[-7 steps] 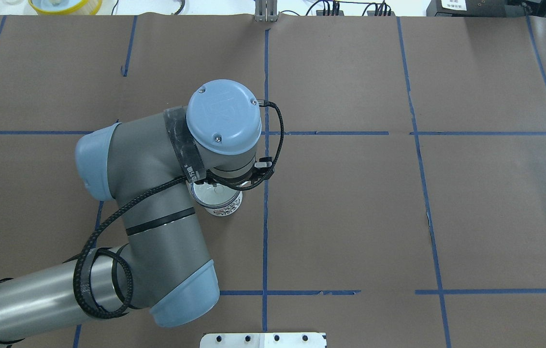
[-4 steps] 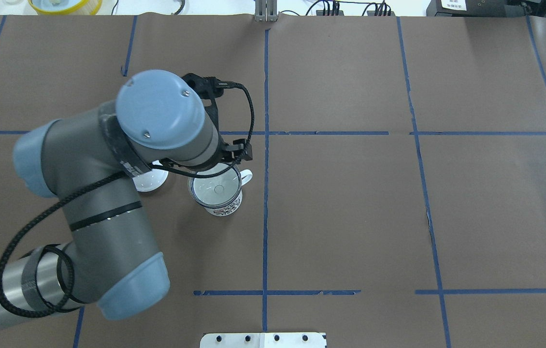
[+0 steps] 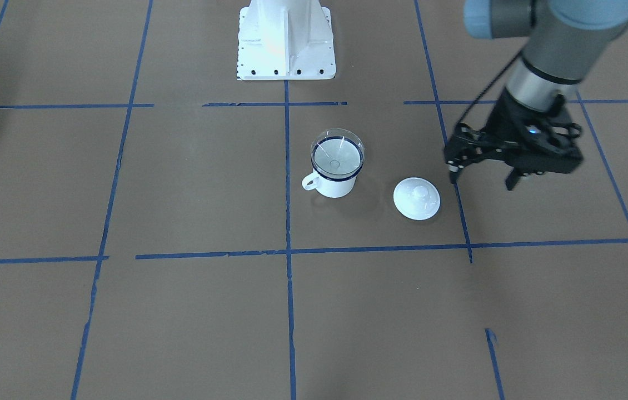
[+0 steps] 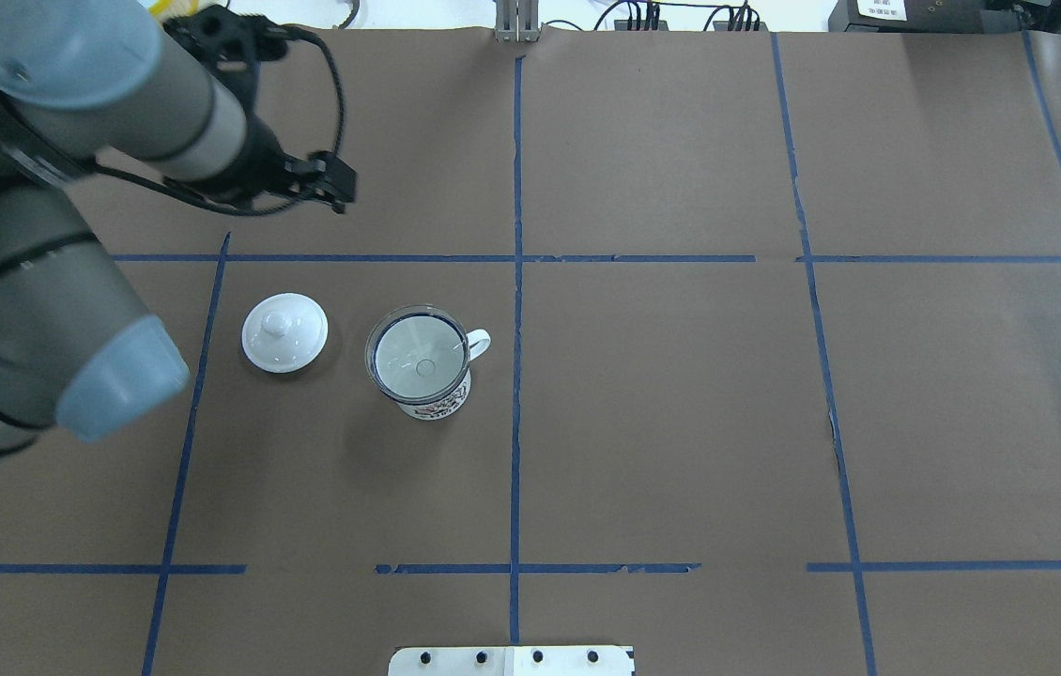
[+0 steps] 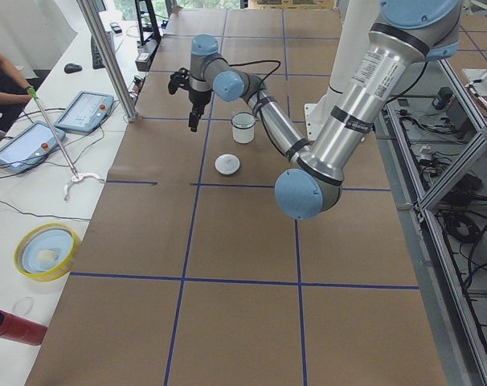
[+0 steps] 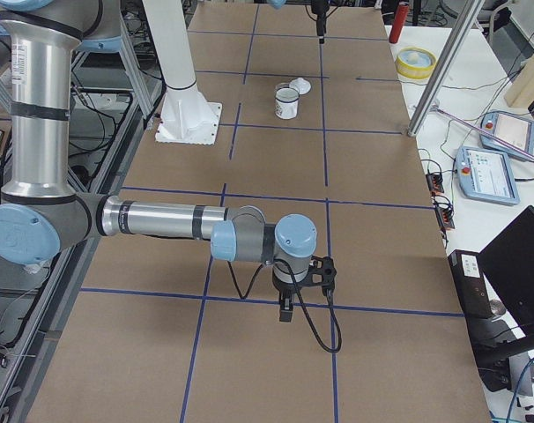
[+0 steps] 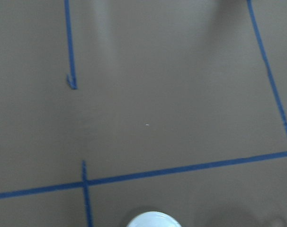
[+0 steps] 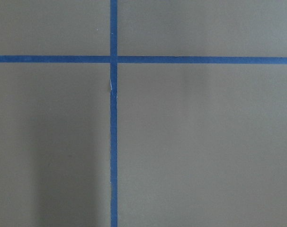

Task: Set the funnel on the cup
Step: 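Open the left gripper and withdraw it from the funnel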

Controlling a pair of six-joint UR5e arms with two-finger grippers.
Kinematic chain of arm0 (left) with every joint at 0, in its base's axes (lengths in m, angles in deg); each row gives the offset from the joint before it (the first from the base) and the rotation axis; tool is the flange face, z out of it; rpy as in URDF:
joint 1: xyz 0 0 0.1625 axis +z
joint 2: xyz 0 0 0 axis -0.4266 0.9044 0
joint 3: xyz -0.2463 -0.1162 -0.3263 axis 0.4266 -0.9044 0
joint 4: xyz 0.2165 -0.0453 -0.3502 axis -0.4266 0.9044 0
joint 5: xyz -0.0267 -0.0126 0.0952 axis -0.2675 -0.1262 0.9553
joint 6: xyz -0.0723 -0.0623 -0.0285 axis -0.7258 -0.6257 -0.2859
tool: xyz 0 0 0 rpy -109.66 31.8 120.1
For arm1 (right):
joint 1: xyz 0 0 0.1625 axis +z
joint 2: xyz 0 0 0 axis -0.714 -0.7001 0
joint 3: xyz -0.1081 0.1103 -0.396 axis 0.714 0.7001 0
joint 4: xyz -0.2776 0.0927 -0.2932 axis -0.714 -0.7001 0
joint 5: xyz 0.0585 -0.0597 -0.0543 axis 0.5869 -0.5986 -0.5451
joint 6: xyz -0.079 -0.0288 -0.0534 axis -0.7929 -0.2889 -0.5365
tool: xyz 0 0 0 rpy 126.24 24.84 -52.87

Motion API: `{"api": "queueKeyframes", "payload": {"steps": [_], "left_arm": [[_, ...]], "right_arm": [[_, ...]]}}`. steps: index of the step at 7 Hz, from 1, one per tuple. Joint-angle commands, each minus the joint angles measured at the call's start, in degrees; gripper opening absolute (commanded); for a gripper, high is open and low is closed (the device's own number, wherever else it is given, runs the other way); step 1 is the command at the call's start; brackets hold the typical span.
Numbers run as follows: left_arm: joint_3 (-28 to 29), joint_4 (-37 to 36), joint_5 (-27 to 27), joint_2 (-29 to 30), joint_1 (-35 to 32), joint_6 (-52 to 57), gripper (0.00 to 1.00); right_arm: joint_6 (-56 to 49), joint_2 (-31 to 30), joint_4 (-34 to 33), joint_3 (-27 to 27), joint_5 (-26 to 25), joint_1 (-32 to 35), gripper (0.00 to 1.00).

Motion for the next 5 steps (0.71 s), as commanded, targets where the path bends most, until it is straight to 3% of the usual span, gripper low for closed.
{"api": "queueKeyframes", "payload": {"steps": [1,3,5], "left_arm": [[8.77,0.17,-6.35,-6.08,-12.42,22.35,1.0],[14.76,0.08,-8.81,-12.22,-20.87,35.67,1.0],[15.48,2.17,-8.91,-22.24,-25.37,42.14,1.0]], "right_arm": [[0.0,-0.03,0.0,0.0,0.0,0.0,1.0],[0.0,-0.03,0.0,0.0,0.0,0.0,1.0],[0.0,-0.03,0.0,0.0,0.0,0.0,1.0]]}}
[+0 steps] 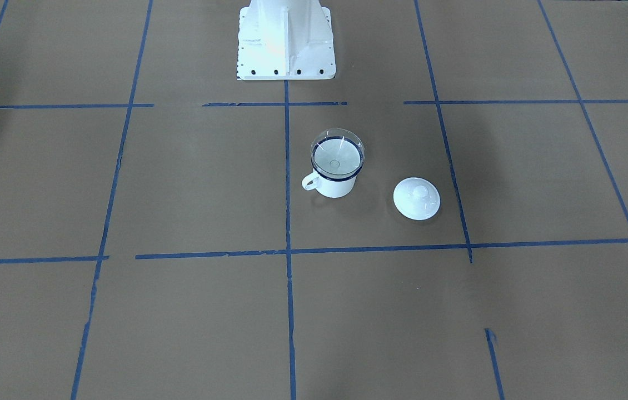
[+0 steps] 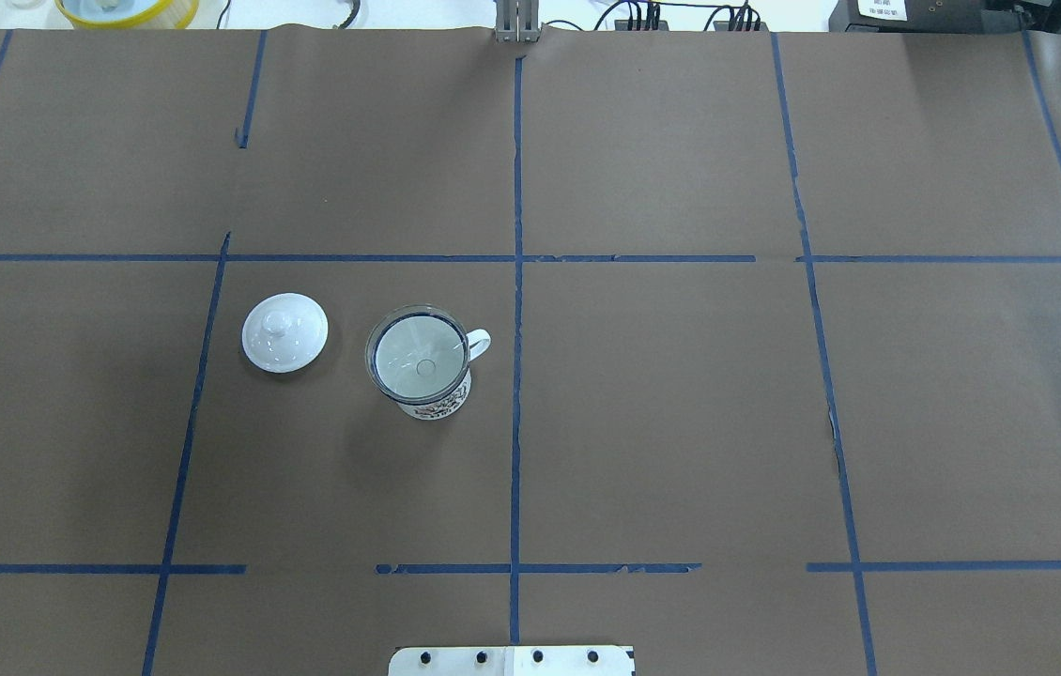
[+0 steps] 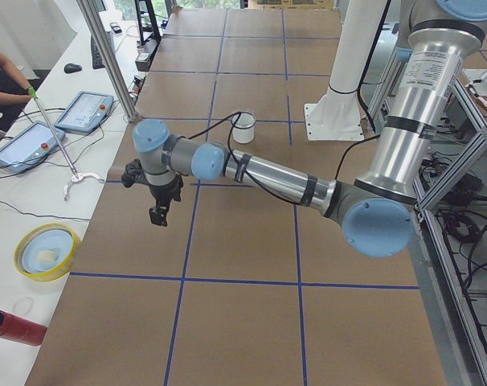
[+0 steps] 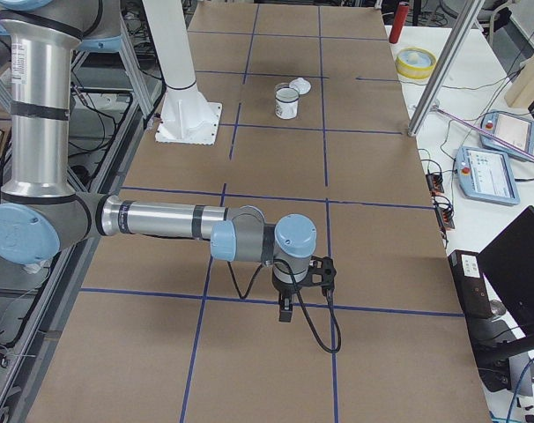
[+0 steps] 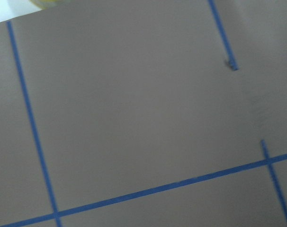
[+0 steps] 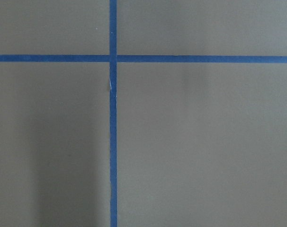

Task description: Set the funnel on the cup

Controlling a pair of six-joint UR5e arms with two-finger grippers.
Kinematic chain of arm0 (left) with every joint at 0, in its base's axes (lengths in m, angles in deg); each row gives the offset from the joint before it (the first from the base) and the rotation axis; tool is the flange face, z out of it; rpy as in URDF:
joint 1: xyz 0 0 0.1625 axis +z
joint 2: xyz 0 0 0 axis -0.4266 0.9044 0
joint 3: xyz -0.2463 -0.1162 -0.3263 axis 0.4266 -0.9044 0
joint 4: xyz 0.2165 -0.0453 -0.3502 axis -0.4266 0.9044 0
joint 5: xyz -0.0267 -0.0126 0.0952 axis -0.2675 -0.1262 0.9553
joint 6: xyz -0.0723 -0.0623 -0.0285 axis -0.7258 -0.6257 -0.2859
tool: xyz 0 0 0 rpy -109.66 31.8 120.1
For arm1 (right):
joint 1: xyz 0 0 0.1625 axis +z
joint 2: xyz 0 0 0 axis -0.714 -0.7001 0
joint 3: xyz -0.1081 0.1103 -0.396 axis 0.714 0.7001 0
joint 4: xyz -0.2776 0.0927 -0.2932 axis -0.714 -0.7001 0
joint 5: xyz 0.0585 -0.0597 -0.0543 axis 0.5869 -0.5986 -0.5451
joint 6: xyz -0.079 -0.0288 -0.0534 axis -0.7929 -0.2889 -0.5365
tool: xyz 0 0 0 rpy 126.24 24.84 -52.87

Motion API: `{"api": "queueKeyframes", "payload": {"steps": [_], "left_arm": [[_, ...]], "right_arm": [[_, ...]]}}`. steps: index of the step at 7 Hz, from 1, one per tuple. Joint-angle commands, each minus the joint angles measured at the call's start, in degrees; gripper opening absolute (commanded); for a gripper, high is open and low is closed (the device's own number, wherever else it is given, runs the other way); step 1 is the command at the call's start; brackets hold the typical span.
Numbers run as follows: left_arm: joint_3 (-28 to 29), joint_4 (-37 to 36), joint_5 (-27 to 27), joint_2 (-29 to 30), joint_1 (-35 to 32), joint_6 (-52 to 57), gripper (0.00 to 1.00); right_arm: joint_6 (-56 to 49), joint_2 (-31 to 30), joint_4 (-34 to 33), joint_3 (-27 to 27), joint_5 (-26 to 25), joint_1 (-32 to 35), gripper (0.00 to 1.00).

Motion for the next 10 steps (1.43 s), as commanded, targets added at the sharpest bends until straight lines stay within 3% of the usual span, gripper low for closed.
{"api": "queueKeyframes", "payload": {"steps": [1,10], "left_arm": [[0.41,3.71,-0.3,-9.16,-5.01,3.76,1.0],[-3.55,3.91,-1.18,-13.07,-6.61,2.88,1.0]], "right_arm": [[0.0,0.09,0.0,-0.04,0.0,0.0,1.0],[0.0,0.0,0.0,-0.04,0.0,0.0,1.0]]}}
